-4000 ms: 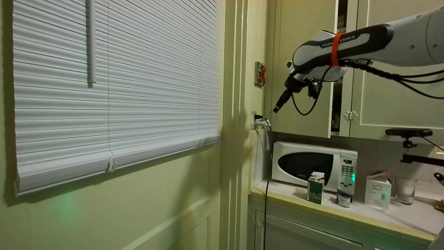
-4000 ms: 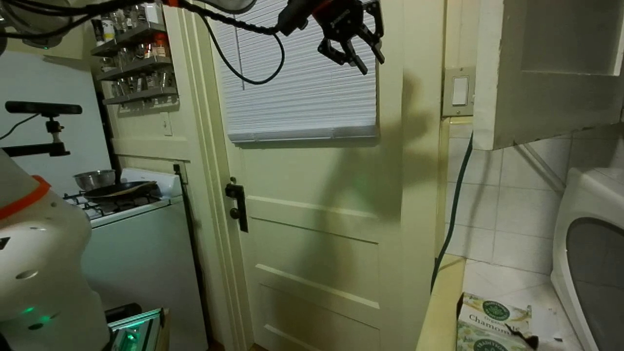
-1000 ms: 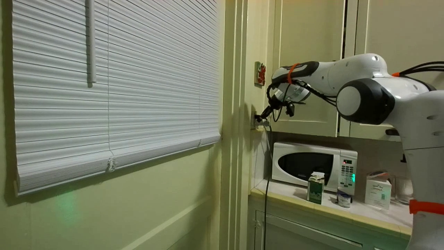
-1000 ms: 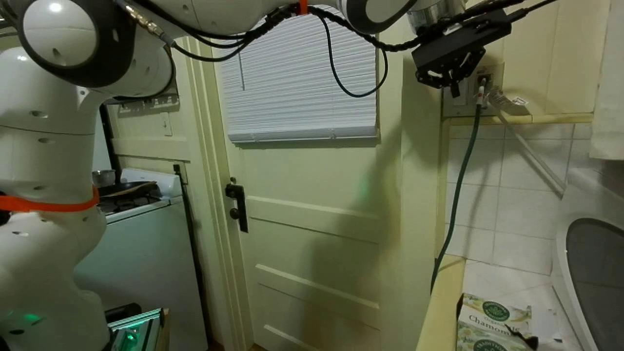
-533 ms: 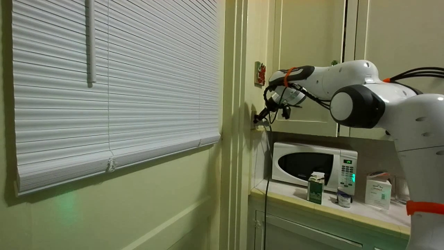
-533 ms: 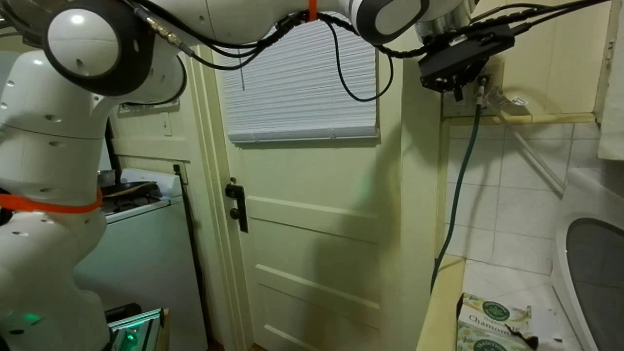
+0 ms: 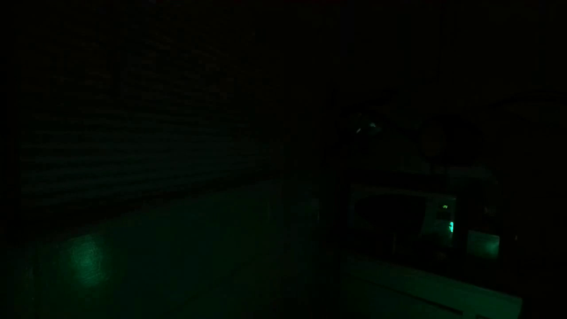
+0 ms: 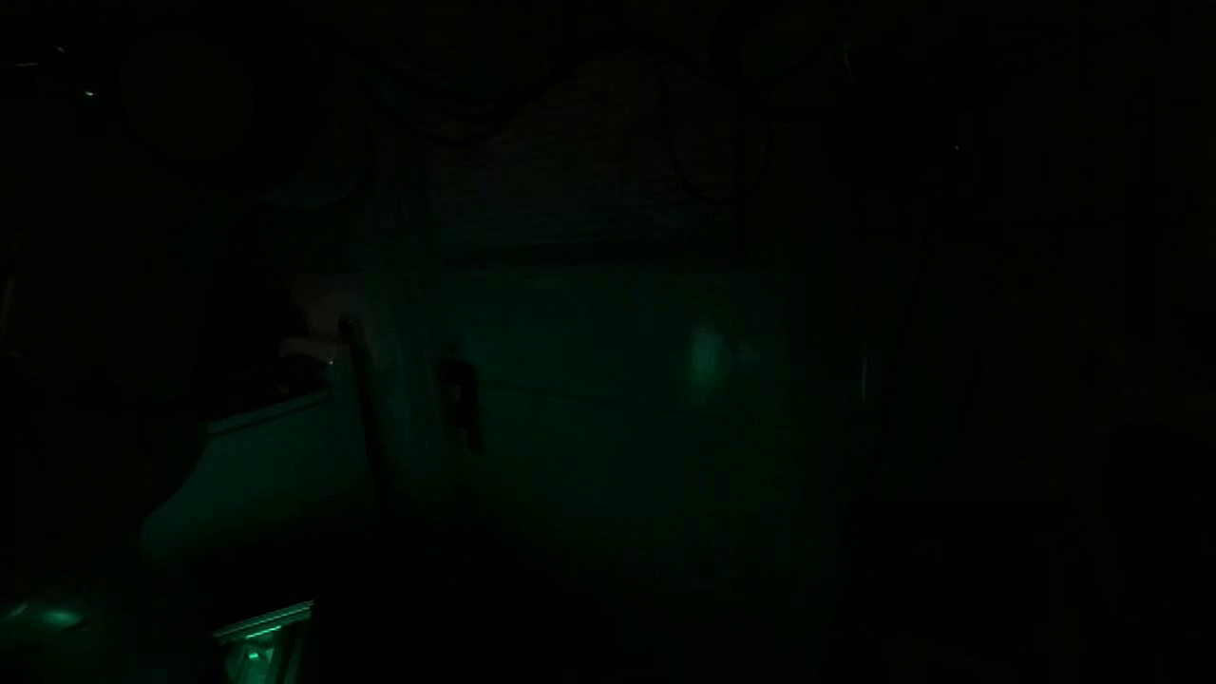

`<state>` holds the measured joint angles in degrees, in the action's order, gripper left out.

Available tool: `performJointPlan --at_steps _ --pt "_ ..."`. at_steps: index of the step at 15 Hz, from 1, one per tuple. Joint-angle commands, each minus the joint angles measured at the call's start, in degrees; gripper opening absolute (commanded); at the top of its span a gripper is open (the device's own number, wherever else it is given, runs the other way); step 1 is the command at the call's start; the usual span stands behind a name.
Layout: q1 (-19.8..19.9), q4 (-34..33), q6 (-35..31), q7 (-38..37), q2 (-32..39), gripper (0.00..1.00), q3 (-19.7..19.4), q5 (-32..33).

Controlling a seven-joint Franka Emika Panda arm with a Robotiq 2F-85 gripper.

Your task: Turn off the light

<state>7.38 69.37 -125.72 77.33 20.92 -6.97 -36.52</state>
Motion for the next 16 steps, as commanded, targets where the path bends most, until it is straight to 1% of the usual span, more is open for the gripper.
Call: performJointPlan --at_steps 1,2,5,6,7,8,10,11,13,14,16 --pt "-1.5 0.29 1.18 -2.8 -0.86 0.0 -1.35 4.78" --pt "-2.29 2.41 2.49 -4.63 -2.86 0.0 -2.5 8.42" --pt "-4.43 7.66 2.96 -9.71 -7.87 0.0 -4.83 18.4" --pt "-4.91 9.32 3.35 -11.32 -9.6 0.26 -5.16 20.61" --pt "-5.23 11.31 4.66 -12.6 -11.87 0.27 -5.11 21.91" --pt "-5.39 12.99 6.22 -13.55 -14.02 0.32 -4.73 22.04" --pt "-5.69 16.28 10.48 -15.89 -18.5 0.47 -3.85 21.59" --pt "-5.72 17.72 13.27 -16.92 -20.75 0.56 -3.42 20.0" --pt "-6.17 20.39 16.52 -20.97 -24.75 0.71 -2.85 19.34" --pt "-6.33 22.03 17.18 -24.07 -26.82 0.78 -2.48 19.46" --pt "-6.48 26.7 16.98 -31.56 -31.68 0.93 -1.28 21.72"
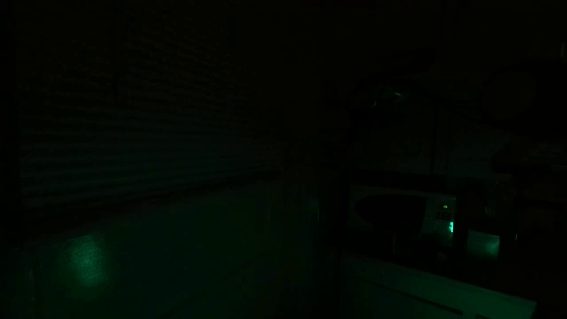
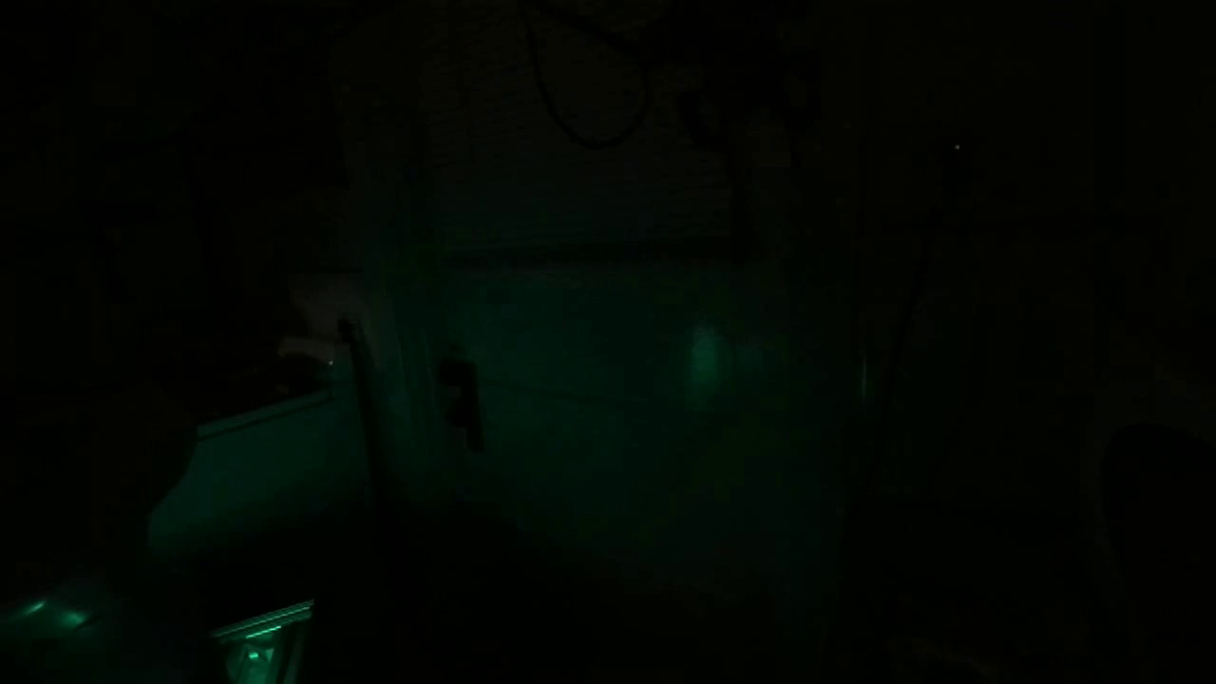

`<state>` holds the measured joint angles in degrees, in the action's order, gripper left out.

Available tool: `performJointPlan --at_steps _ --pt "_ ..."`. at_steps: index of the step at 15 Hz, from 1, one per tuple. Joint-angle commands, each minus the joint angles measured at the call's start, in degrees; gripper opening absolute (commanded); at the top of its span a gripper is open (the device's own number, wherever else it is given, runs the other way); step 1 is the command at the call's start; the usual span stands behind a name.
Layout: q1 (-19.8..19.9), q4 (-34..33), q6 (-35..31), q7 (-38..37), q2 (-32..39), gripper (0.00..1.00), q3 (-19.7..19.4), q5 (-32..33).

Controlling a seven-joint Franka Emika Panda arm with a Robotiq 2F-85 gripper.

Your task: Turn off the light

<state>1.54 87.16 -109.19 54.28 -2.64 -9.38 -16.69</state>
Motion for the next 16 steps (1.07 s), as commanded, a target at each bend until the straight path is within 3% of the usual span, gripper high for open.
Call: performJointPlan --at_steps 1,7,9,10,16 --pt "-0.46 11.42 -0.6 -11.76 -10.39 0.99 1.92 3.92" --pt "-0.34 25.75 -0.48 -32.85 -23.02 1.0 6.71 11.74" --pt "-2.63 30.6 -1.77 -32.74 -26.26 1.0 5.79 6.23" --pt "-2.23 23.87 0.28 -31.49 -21.37 1.0 5.49 9.23" --pt "-2.72 24.26 0.27 -31.59 -21.66 1.0 5.05 9.24"
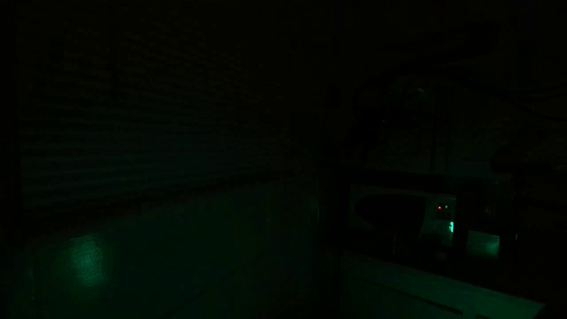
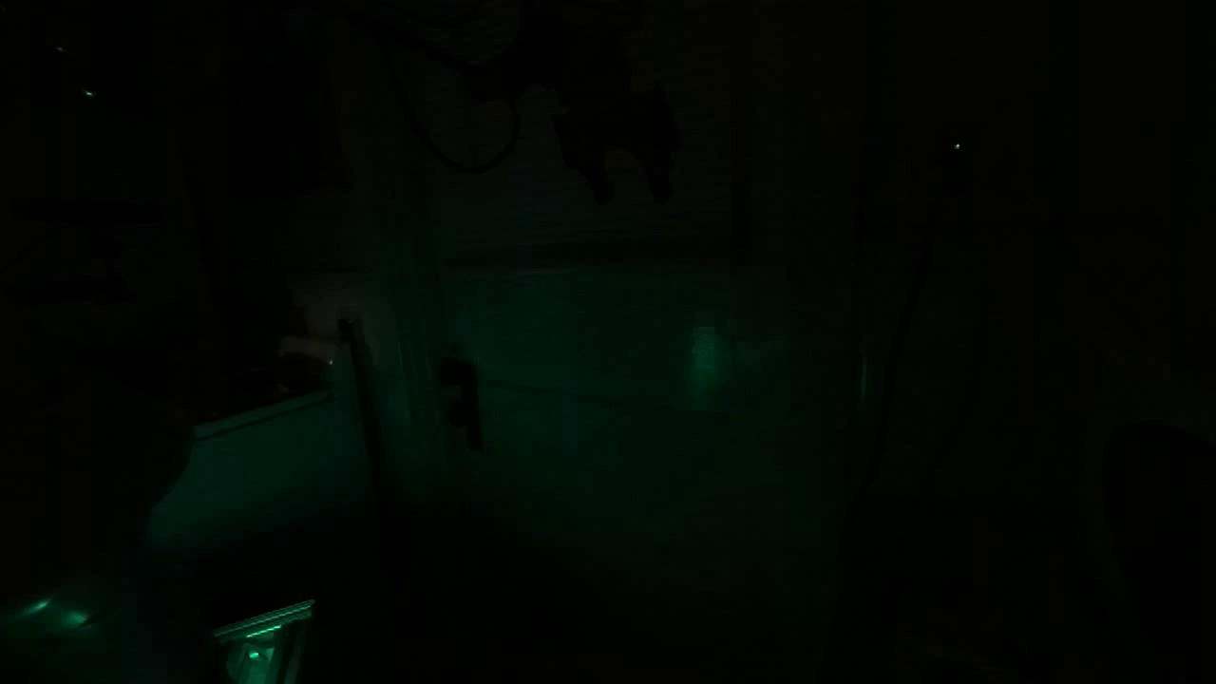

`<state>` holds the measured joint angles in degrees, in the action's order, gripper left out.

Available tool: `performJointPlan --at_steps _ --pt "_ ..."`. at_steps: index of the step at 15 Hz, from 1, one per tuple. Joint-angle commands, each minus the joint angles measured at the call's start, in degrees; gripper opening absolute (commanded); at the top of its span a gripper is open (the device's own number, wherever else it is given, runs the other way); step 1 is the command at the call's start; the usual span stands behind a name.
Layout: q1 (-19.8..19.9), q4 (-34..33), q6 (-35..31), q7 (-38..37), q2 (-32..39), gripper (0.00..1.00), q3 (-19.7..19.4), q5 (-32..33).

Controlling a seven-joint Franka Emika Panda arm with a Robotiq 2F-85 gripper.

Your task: Turn off the light

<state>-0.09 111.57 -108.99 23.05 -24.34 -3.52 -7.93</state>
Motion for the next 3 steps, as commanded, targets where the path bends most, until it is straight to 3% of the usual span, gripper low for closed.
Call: performJointPlan --at_steps 1,3 --pt "-1.08 -0.18 0.07 -0.36 0.12 1.0 -0.8 0.47" --pt "-1.08 -0.24 0.07 -0.36 0.17 1.0 -0.8 0.47"
